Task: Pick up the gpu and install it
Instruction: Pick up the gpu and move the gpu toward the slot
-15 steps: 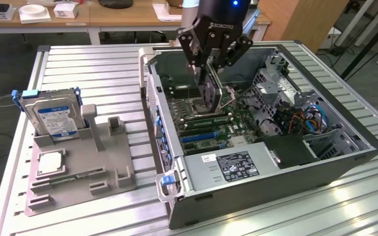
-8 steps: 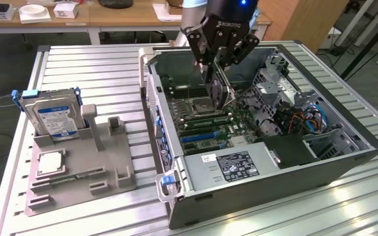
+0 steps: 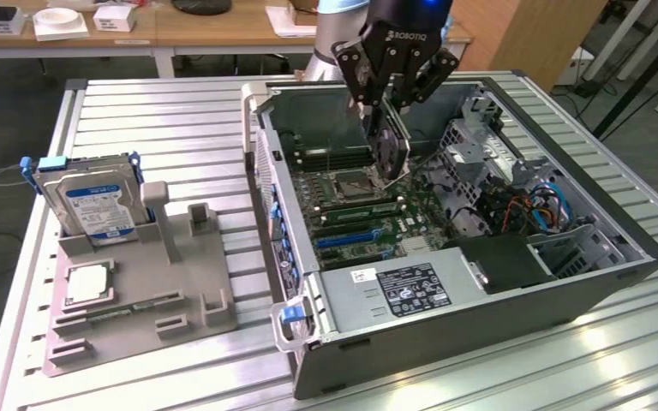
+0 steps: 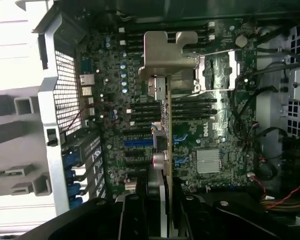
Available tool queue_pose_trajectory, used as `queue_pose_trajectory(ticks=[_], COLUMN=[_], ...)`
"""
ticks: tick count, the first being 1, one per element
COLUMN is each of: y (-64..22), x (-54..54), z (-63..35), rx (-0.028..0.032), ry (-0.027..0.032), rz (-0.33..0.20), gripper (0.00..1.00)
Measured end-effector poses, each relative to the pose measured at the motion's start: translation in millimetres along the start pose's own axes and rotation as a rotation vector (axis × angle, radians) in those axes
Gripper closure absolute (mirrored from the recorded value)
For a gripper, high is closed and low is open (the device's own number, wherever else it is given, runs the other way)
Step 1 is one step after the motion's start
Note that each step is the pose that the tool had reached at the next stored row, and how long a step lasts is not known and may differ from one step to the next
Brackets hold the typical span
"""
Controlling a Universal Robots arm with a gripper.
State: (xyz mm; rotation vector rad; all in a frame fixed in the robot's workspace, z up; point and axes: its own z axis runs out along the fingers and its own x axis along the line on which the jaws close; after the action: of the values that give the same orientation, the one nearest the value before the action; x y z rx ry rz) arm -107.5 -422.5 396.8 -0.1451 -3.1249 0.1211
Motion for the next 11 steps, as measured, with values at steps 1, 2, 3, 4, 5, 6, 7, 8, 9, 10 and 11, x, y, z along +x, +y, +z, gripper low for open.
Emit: queue_pose_trajectory(ticks=[1, 2, 3, 4, 5, 6, 7, 8, 9, 10, 11], y=[2.0, 4.0, 5.9, 7.7, 8.9, 9.5, 9.6, 9.7, 9.7, 9.8, 9.8], x=[-0.4, -0.5, -0.7, -1.0, -1.3, -1.4, -1.5, -1.6, -1.7, -1.7, -1.8], z=[-0.2, -0.3, -0.5, -0.5, -0.6, -0.7, -0.7, -0.7, -0.6, -0.6, -0.6], rx=[-0.0005, -0.0013, -0.002, -0.0029, -0.0032, -0.0034, -0.0034, -0.0036, -0.0037, -0.0037, -0.0037], ry=[-0.0063, -0.0134, -0.0209, -0.028, -0.0329, -0.0357, -0.0374, -0.0391, -0.0394, -0.0396, -0.0396], rz=[0.0, 0.001, 0.002, 0.002, 0.003, 0.003, 0.003, 0.003, 0.003, 0.003, 0.003], gripper=[0.71, 0.71, 0.71, 0.71, 0.71, 0.71, 0.71, 0.71, 0.71, 0.71, 0.71])
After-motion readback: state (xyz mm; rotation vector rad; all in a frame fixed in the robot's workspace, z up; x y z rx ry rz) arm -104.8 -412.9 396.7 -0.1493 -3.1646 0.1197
